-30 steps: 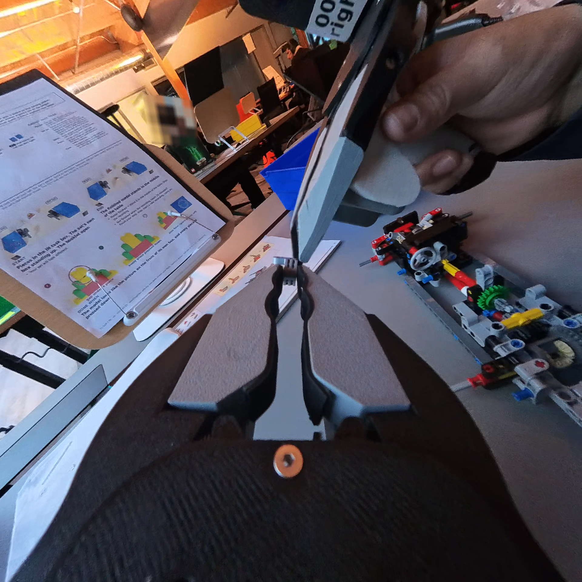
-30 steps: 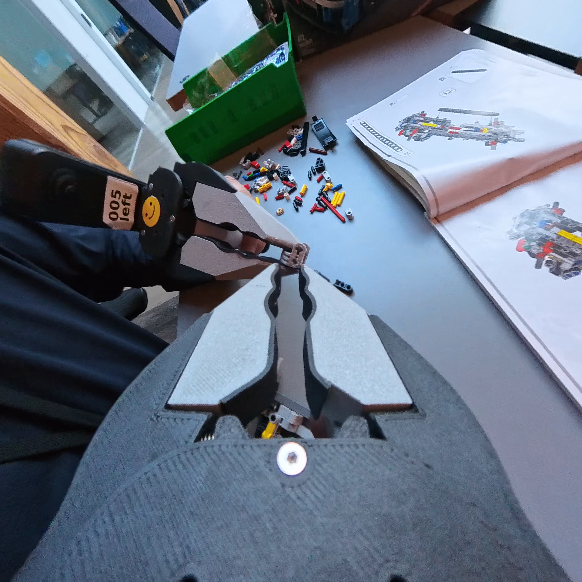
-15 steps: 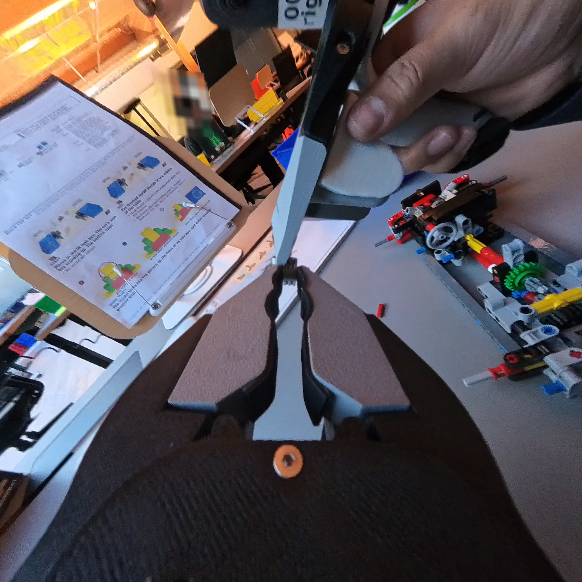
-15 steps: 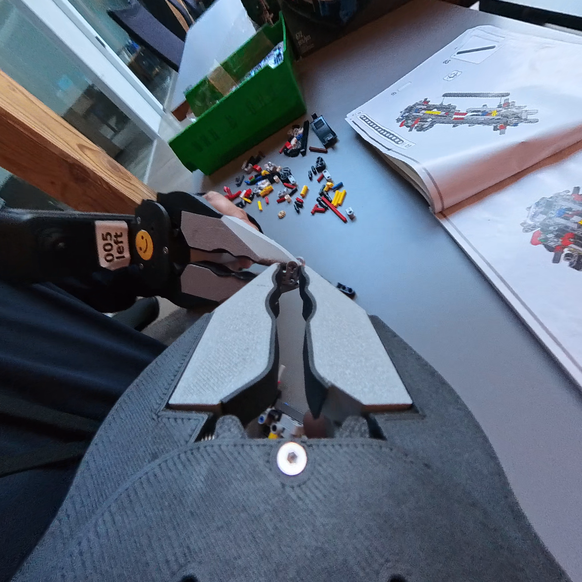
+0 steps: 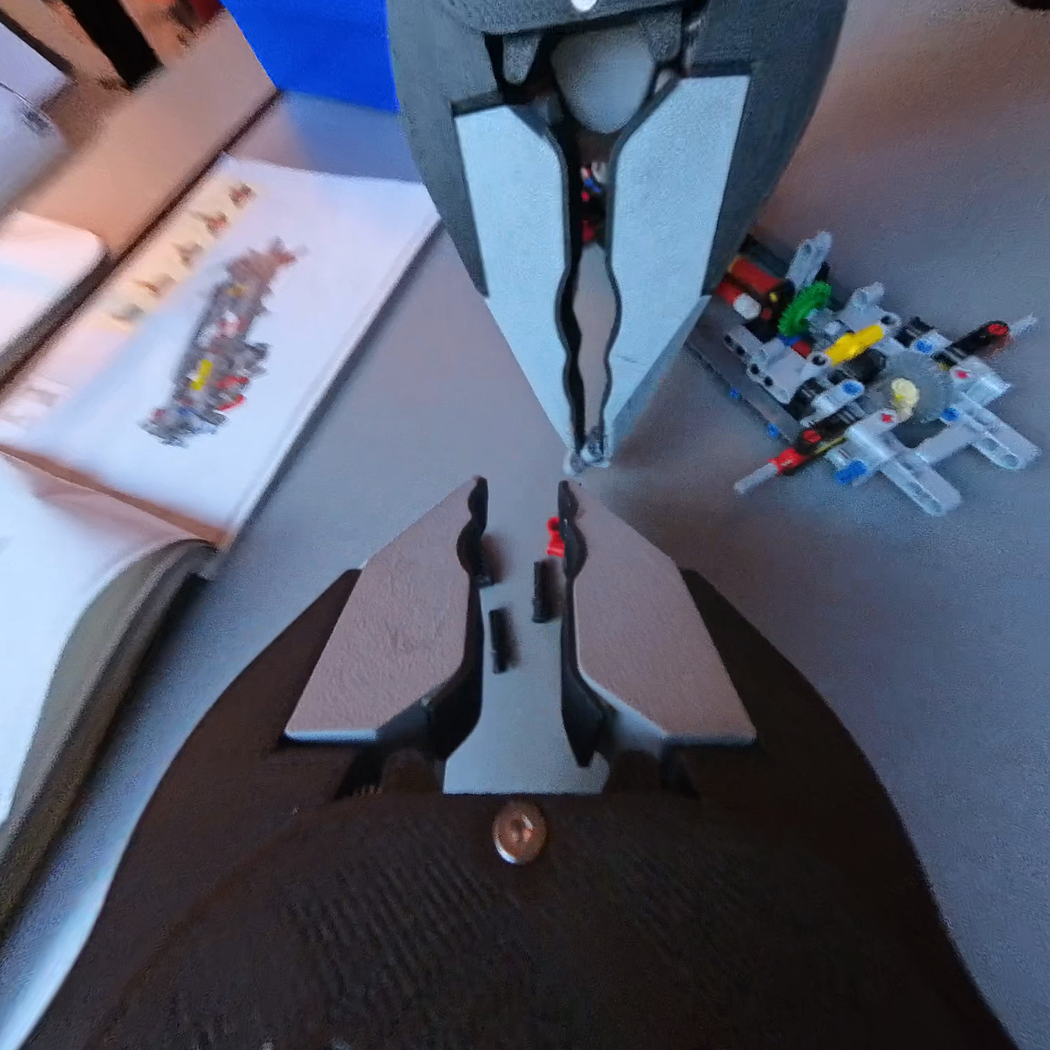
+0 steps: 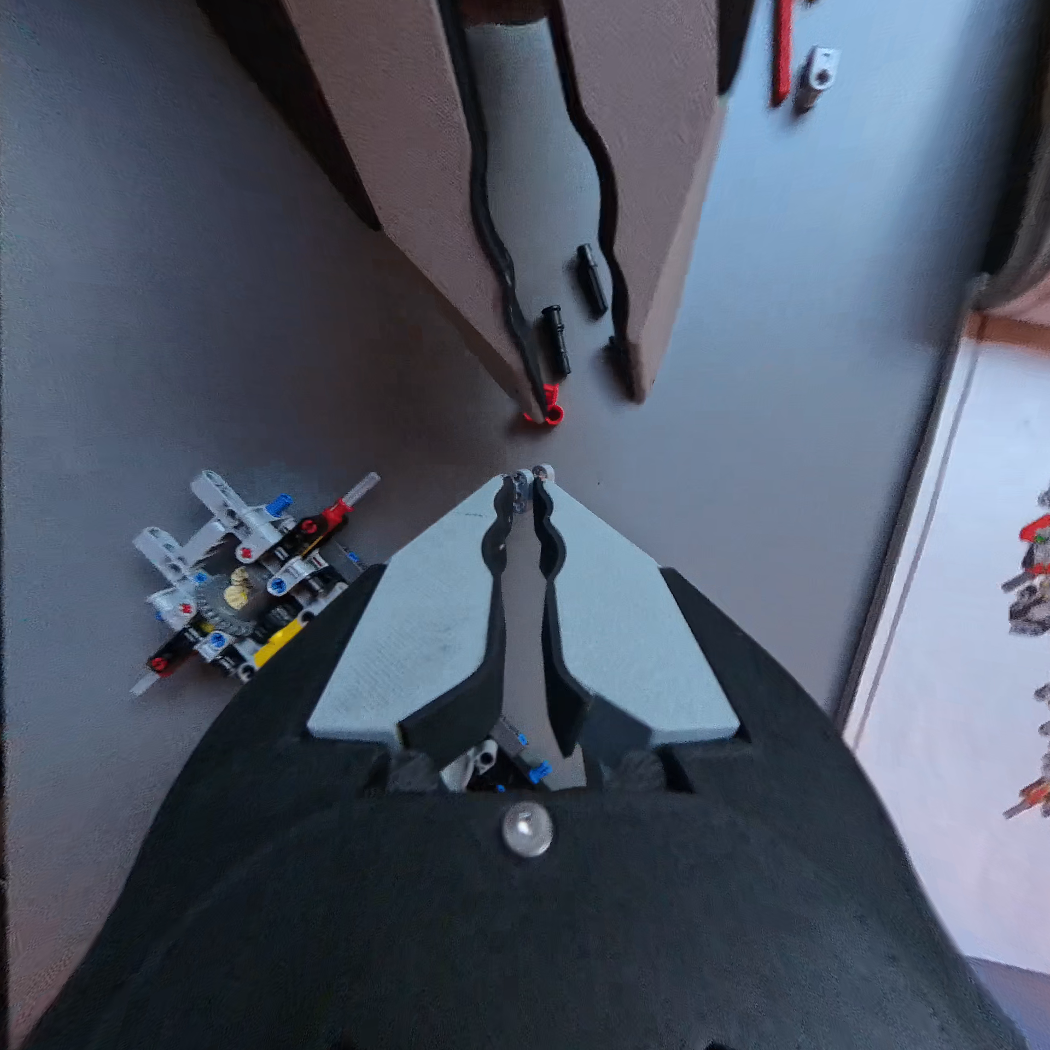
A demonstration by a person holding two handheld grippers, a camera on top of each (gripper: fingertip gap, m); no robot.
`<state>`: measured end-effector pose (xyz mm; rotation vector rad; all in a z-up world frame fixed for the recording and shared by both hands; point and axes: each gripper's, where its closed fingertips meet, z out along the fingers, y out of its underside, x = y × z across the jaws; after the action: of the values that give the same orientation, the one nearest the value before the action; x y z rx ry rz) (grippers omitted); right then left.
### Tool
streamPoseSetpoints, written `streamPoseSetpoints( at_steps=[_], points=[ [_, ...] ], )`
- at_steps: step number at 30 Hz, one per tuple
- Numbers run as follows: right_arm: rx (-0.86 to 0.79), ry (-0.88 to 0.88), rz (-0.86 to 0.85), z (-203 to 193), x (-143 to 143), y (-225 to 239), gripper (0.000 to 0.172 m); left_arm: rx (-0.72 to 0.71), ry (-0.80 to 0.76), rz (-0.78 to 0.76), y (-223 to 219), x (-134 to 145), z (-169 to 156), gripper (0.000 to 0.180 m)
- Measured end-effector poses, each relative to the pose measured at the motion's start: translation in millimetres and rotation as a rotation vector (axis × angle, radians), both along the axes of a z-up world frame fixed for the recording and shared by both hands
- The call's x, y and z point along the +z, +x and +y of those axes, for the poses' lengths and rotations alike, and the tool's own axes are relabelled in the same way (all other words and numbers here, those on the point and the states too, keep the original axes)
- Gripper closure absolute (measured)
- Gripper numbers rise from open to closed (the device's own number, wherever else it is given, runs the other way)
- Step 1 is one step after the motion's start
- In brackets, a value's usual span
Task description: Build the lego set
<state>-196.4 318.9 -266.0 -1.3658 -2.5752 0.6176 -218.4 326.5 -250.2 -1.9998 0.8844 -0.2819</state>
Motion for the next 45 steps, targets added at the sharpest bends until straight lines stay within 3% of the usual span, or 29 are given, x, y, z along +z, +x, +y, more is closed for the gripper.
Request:
streamPoseSetpoints(
  at_steps=[5,14,23,30,45],
  points=[
    [0.088,0.072,-0.021,-2.8,-14.3,-1.2,0.168,-0.038,-0.102,0.002,9.4,-15.1,-4.3,0.157],
    [0.063,0.075,-0.006,4.3,-11.3,-8.1,0.168,-0.061,-0.151,0.061,15.0,-31.9,-7.8,0.159],
    [-0.028,-0.252,-0.154,-8.8,-1.7,-4.9,0.168,-0.123,-0.099,0.079,25.7,-27.5,-9.7,0.159],
    [-0.073,-0.331,-0.189,-9.3,-2.7,-1.5,0.168,-0.095,-0.153,0.028,28.0,-29.8,-6.8,0.168],
    [-0.103,-0.177,-0.111,9.9,2.3,-5.1,0.162,-0.031,-0.270,-0.030,26.8,-35.6,-2.2,0.175]
  ],
)
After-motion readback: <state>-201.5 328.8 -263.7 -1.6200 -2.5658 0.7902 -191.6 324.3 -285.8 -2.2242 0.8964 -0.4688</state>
